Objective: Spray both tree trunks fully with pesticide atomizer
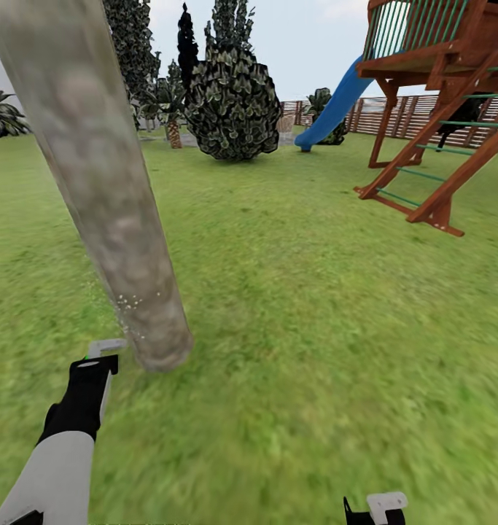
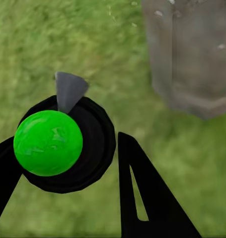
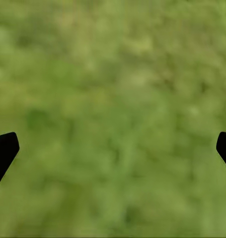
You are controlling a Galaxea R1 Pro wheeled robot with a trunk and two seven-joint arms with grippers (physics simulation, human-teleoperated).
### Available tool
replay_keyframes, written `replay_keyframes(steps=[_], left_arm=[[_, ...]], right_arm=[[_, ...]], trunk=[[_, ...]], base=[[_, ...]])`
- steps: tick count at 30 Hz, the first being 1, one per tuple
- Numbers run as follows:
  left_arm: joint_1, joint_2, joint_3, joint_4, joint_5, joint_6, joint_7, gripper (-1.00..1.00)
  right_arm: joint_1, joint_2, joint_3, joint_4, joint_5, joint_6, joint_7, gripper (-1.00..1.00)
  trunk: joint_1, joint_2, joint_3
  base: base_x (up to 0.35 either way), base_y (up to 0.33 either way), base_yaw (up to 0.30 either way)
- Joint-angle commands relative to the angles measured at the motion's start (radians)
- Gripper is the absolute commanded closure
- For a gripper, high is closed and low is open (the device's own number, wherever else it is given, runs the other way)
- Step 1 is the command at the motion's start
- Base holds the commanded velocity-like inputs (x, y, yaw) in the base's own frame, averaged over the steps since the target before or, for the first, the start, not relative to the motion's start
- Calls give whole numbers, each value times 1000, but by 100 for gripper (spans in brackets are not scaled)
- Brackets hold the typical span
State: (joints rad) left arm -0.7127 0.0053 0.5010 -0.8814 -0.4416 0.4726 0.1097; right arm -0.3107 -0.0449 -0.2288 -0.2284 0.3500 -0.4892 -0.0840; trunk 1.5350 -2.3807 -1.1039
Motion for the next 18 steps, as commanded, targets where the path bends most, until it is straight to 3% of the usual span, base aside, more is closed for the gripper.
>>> replay_keyframes(steps=[1, 12, 18], left_arm=[[-1, 0, 1, 0, -4, 4, 1, 100], [1, -1, 3, 16, -4, 4, 4, 100], [1, -1, 5, 21, -5, 4, 4, 100]], right_arm=[[-1, 0, -4, 1, 11, -3, -5, -100], [-1, -1, -4, 1, 12, -2, -4, -100], [-1, -1, -4, 1, 12, -3, -5, -100]], trunk=[[0, 0, -1], [0, 0, -1], [0, 0, -1]], base=[[119, 0, 38], [314, -17, 3], [-71, -246, 126]])
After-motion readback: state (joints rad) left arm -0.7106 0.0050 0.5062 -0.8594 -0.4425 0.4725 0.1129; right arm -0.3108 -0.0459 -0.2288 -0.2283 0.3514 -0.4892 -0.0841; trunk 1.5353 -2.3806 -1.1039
